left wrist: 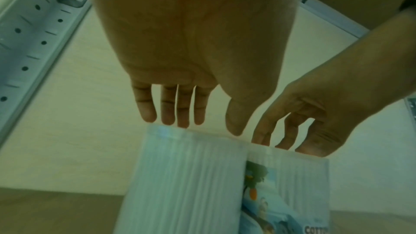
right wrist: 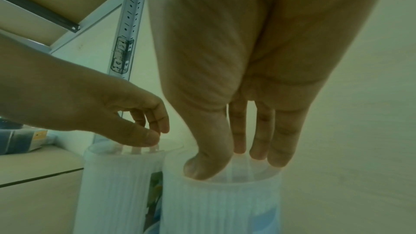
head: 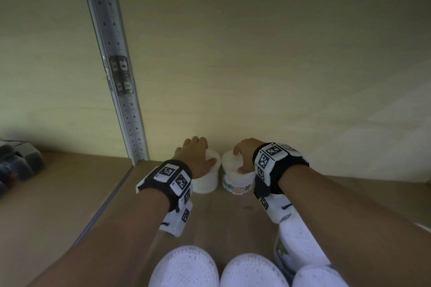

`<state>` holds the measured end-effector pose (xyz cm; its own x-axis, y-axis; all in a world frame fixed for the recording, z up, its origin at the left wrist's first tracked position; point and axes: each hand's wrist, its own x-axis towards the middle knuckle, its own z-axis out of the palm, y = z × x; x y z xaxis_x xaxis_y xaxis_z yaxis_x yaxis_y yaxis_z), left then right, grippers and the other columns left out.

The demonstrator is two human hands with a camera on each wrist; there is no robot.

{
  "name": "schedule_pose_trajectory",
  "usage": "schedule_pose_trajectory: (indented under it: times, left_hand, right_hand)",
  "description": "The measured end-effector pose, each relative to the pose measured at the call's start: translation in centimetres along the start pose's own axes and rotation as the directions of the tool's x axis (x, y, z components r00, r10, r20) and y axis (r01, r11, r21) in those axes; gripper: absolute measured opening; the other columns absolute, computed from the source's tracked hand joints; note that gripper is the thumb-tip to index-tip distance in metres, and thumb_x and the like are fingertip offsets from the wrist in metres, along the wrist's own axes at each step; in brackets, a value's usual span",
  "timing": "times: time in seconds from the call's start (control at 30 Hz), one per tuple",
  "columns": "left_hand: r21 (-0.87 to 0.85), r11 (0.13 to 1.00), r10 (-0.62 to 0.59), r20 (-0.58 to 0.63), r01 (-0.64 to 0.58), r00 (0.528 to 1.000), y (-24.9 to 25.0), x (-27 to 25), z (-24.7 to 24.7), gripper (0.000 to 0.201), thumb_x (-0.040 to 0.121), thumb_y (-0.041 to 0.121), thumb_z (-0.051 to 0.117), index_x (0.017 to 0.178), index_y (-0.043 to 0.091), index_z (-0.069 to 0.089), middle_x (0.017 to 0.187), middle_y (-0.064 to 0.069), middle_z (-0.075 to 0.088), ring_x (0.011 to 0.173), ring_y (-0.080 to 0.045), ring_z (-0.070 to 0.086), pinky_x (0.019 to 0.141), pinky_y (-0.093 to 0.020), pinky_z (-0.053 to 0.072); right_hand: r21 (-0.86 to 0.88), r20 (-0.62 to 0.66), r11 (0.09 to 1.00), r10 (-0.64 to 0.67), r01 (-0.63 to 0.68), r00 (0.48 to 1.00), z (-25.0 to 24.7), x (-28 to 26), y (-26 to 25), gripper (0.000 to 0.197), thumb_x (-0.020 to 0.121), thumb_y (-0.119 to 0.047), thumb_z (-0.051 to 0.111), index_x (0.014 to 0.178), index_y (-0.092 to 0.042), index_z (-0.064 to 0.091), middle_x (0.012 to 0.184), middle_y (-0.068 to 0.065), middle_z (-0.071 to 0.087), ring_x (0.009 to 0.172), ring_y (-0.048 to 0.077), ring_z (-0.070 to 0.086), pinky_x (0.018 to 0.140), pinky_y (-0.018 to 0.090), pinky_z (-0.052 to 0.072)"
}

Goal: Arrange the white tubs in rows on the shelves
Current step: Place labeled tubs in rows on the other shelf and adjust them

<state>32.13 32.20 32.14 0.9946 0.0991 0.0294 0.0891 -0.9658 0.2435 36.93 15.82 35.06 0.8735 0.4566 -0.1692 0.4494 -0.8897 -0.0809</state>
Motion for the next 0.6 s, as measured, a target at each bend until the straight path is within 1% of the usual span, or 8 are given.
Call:
schedule_pose_trajectory:
  times: [0.03,0.1,0.27,0.37,0.47,0.53,0.6]
  left_hand:
    - [0.046,0.999,-0.026,0.017,0.026,1.0,0.1,0.0,0.1,0.048,0.091,0.048,0.05,0.126,0.015,0.044,0.129,-0.005,0.043,0.124,-0.026,0.04,0.1,-0.042,0.037]
    - [0.085,0.996,-0.028,0.021,0.026,0.999,0.3,0.0,0.2,0.054,0.09,0.052,0.048,0.128,0.014,0.045,0.132,-0.006,0.041,0.127,-0.027,0.039,0.103,-0.043,0.036]
    - [0.064,0.998,-0.013,0.055,0.01,0.998,0.3,0.3,0.2,0.052,0.092,0.047,0.05,0.132,0.014,0.044,0.136,-0.006,0.039,0.129,-0.027,0.037,0.105,-0.043,0.036]
    - [0.044,0.999,0.01,0.1,-0.014,0.995,0.3,0.4,-0.1,0.046,0.094,0.038,0.052,0.134,0.017,0.042,0.14,-0.003,0.037,0.131,-0.026,0.035,0.107,-0.043,0.034]
    - [-0.016,1.0,0.02,0.165,-0.018,0.986,-0.2,0.7,-0.3,0.04,0.094,0.024,0.053,0.132,0.021,0.042,0.143,-0.002,0.036,0.132,-0.025,0.037,0.109,-0.041,0.033]
    - [-0.05,0.998,0.033,0.197,-0.023,0.98,-0.4,0.8,-0.5,0.042,0.092,0.012,0.053,0.131,0.023,0.043,0.144,-0.003,0.038,0.131,-0.025,0.041,0.109,-0.04,0.034]
    - [-0.062,0.997,0.058,0.222,-0.045,0.973,-0.3,0.7,-0.9,0.047,0.091,0.003,0.049,0.133,0.023,0.044,0.147,-0.003,0.036,0.133,-0.024,0.04,0.108,-0.038,0.035]
  right_hand:
    - [0.009,0.001,1.0,0.002,-0.002,1.0,0.0,0.0,0.0,0.056,0.081,-0.028,0.073,0.133,-0.015,0.054,0.136,0.008,0.055,0.126,0.026,0.053,0.101,0.033,0.044]
    - [0.011,0.0,1.0,0.002,-0.002,1.0,0.0,0.0,0.0,0.056,0.081,-0.027,0.073,0.132,-0.014,0.055,0.136,0.009,0.055,0.125,0.027,0.053,0.101,0.034,0.044]
    - [0.006,0.0,1.0,0.0,0.0,1.0,-0.1,0.0,-0.1,0.056,0.081,-0.026,0.073,0.132,-0.012,0.055,0.135,0.01,0.055,0.125,0.027,0.053,0.102,0.035,0.045]
    - [0.012,0.003,1.0,0.001,-0.001,1.0,-0.1,0.0,0.0,0.057,0.081,-0.026,0.072,0.133,-0.012,0.054,0.136,0.01,0.054,0.126,0.027,0.052,0.102,0.034,0.044]
    - [0.017,0.009,1.0,0.004,-0.004,1.0,-0.1,-0.1,0.0,0.058,0.082,-0.027,0.072,0.135,-0.013,0.052,0.138,0.009,0.053,0.128,0.026,0.051,0.102,0.033,0.043]
    - [0.028,0.014,1.0,0.006,-0.006,1.0,-0.1,-0.1,0.1,0.059,0.082,-0.027,0.072,0.135,-0.013,0.052,0.138,0.009,0.052,0.128,0.026,0.051,0.102,0.031,0.043]
    - [0.033,0.012,0.999,0.005,-0.005,1.0,-0.1,-0.2,0.0,0.058,0.082,-0.026,0.072,0.135,-0.013,0.052,0.138,0.009,0.053,0.127,0.026,0.051,0.101,0.031,0.043]
